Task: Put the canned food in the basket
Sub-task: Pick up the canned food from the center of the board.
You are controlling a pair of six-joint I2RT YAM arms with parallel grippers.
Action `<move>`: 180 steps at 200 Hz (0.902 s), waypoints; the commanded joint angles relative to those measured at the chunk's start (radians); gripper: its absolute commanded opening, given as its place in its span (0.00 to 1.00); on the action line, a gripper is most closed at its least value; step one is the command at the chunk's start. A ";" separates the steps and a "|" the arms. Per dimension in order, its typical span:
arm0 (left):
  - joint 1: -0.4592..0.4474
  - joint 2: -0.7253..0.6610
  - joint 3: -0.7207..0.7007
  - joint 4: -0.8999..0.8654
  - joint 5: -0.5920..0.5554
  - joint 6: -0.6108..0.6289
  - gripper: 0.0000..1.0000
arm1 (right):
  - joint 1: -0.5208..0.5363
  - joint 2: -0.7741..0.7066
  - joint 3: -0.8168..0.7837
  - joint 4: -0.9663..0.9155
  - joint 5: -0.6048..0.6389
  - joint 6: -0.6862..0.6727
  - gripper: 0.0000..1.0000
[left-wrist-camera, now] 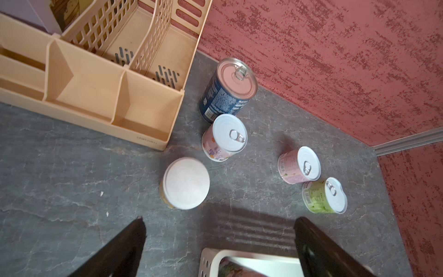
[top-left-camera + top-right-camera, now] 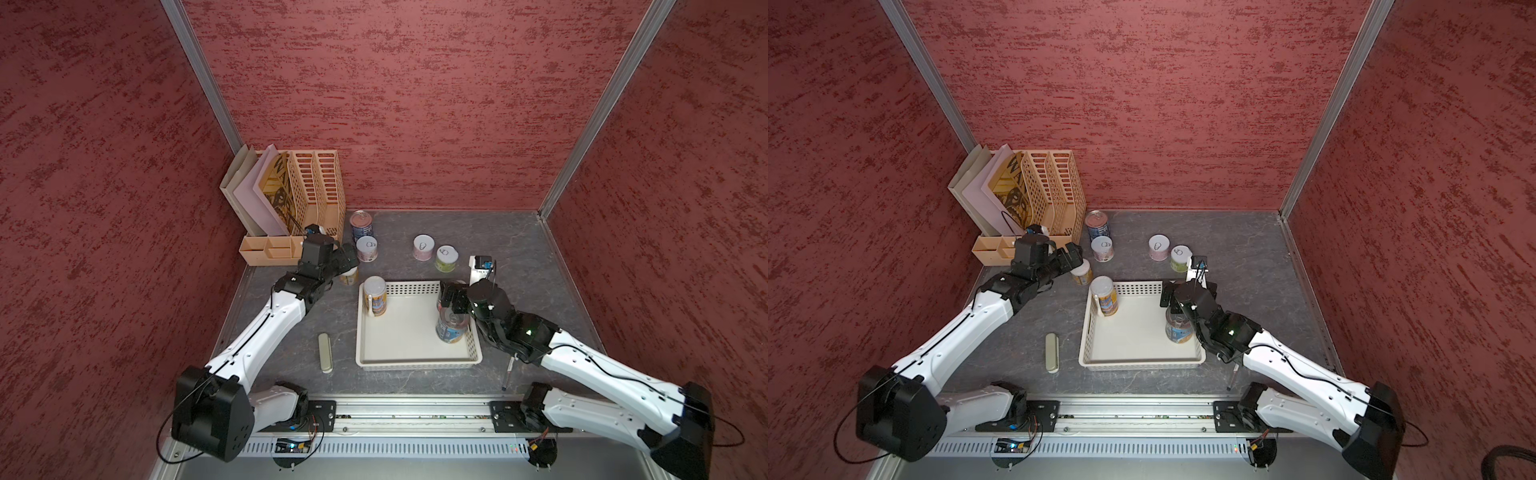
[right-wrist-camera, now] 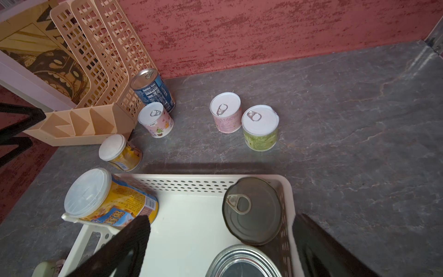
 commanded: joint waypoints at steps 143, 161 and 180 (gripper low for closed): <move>0.004 0.675 0.756 -0.329 0.080 0.081 1.00 | -0.010 -0.006 -0.002 0.074 -0.012 0.024 0.98; 0.001 0.716 0.800 -0.333 0.071 0.097 1.00 | -0.010 -0.001 0.004 0.066 -0.012 0.024 0.98; -0.008 0.760 0.854 -0.346 0.060 0.129 1.00 | -0.009 -0.003 0.002 0.065 -0.011 0.027 0.98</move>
